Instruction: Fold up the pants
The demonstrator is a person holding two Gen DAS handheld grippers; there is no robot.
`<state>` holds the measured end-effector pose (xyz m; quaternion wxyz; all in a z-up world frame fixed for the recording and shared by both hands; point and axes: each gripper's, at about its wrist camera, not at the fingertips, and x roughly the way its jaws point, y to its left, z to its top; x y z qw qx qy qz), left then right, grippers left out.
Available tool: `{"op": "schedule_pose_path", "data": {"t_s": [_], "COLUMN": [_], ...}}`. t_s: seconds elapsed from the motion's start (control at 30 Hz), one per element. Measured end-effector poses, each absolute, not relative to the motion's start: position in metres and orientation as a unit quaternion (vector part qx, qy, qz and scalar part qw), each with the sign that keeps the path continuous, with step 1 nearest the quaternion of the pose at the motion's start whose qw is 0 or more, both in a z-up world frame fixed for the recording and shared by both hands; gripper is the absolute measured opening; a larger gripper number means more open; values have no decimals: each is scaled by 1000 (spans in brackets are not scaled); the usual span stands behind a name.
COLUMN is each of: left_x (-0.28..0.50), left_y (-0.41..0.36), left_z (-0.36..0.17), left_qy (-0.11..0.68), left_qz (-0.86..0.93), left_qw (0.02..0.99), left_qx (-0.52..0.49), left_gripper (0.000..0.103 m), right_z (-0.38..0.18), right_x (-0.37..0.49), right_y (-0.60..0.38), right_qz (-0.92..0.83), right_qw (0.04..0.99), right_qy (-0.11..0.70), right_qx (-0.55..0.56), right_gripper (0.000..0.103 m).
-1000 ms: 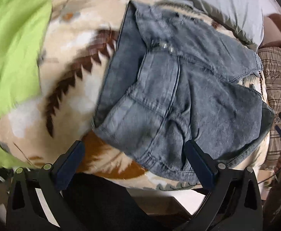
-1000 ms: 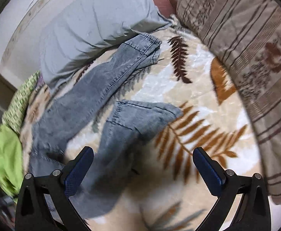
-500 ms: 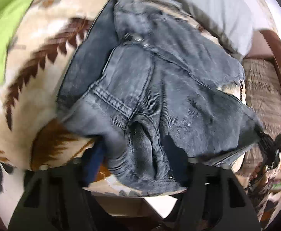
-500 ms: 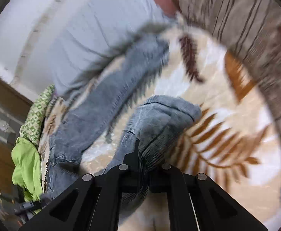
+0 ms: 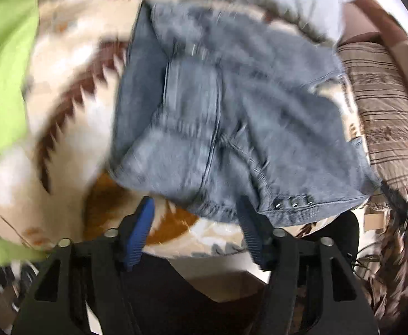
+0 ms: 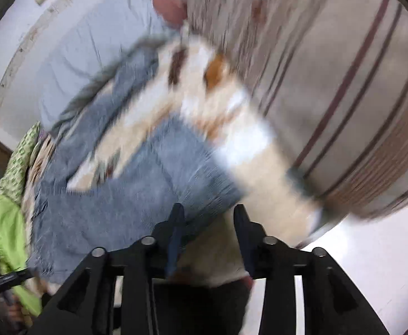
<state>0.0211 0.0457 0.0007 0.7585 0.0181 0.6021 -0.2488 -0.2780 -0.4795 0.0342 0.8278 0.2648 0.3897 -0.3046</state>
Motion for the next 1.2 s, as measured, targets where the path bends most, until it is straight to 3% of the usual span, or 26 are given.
{"op": "schedule_pose_path", "data": {"t_s": [0.07, 0.1, 0.13, 0.4, 0.43, 0.47, 0.5, 0.53, 0.63, 0.9, 1.07, 1.13, 1.2], "left_x": [35, 46, 55, 112, 112, 111, 107, 104, 94, 102, 107, 116, 130], "left_y": [48, 46, 43, 0, -2, -4, -6, -10, -16, -17, 2, 6, 5], "left_z": [18, 20, 18, -38, -43, -44, -44, -41, -28, -48, -15, -2, 4], "left_qy": [578, 573, 573, 638, 645, 649, 649, 644, 615, 625, 607, 601, 602], "left_qz": [-232, -220, -213, -162, -165, -170, -174, -182, -184, -134, -147, -149, -145], "left_qw": [782, 789, 791, 752, 745, 741, 740, 743, 764, 764, 778, 784, 784], "left_qx": [23, 25, 28, 44, 36, 31, 31, 33, 60, 92, 62, 49, 45], "left_gripper": [87, 87, 87, 87, 86, 83, 81, 81, 81, 81, 81, 81, 81], "right_z": [54, 56, 54, -22, -32, -37, -35, -27, 0, -29, 5, 14, 21], "right_x": [-266, -257, -242, -145, -137, -132, -129, -133, -150, -172, -165, -148, -129], "right_y": [-482, -487, -489, -516, -516, -514, -507, -506, -523, -559, -550, -548, -550], "right_qz": [-306, -292, -275, -240, -235, -235, -237, -225, -252, -301, -255, -243, -229], "right_qw": [848, 853, 857, 820, 814, 811, 815, 825, 844, 802, 834, 841, 847], "right_qy": [364, 365, 373, 470, 484, 498, 503, 495, 447, 475, 438, 431, 420], "right_qx": [234, 231, 227, 223, 218, 200, 161, 151, 158, 201, 217, 218, 232], "right_gripper": [58, 74, 78, 75, 48, 32, 22, 0, 1, 0, 10, 37, 46]}}
